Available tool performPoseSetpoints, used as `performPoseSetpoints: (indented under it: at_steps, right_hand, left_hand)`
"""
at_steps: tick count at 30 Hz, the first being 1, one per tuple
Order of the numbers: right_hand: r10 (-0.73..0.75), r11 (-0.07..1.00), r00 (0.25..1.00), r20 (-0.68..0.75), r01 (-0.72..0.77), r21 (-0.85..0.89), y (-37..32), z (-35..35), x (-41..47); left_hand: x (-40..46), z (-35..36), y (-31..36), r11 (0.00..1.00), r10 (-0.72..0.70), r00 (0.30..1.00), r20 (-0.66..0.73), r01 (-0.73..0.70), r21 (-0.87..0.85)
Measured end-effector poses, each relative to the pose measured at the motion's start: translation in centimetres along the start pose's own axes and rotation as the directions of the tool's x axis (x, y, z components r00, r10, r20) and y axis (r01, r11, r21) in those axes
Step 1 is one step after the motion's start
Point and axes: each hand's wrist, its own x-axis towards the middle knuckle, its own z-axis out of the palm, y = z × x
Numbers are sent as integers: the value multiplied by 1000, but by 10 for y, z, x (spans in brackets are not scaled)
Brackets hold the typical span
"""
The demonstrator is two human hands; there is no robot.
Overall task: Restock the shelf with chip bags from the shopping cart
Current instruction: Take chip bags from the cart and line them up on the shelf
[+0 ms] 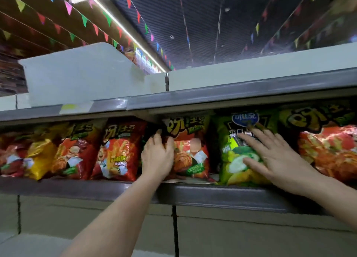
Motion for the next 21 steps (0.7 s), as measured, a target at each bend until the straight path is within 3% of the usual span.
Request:
performPoseSetpoints:
  at_steps: [3,5,8,11,14,18,21]
  right_hand:
    - [156,944,980,-126,-111,310,-14,-5,3]
    - [321,883,906,-278,-179,435,-18,-8,9]
    - [449,854,860,-244,-332,400,-27,-10,18]
    - [473,866,856,-208,-407,291,-29,-2,22]
    - [482,868,854,-194,-435,241,-30,7,22]
    - [478,872,855,-200,-435,222,-31,7,20]
    - [466,879,861,-203,-425,216,-32,6,19]
  left_hand:
    - [14,7,-1,949,-150,977,155,186,-256]
    - [28,12,-2,862,-229,943,239,311,-399]
    - [50,20,-10,647,-312,866,391,495,-580]
    - [58,29,-13,498,-200,821,535,555,-666]
    - [56,34,-8,471,-76,802,592,552,-688]
    - [49,34,-2,453,-35,780,625,569,-686]
    - [43,30,-2,514,-48,774,631,561,-649]
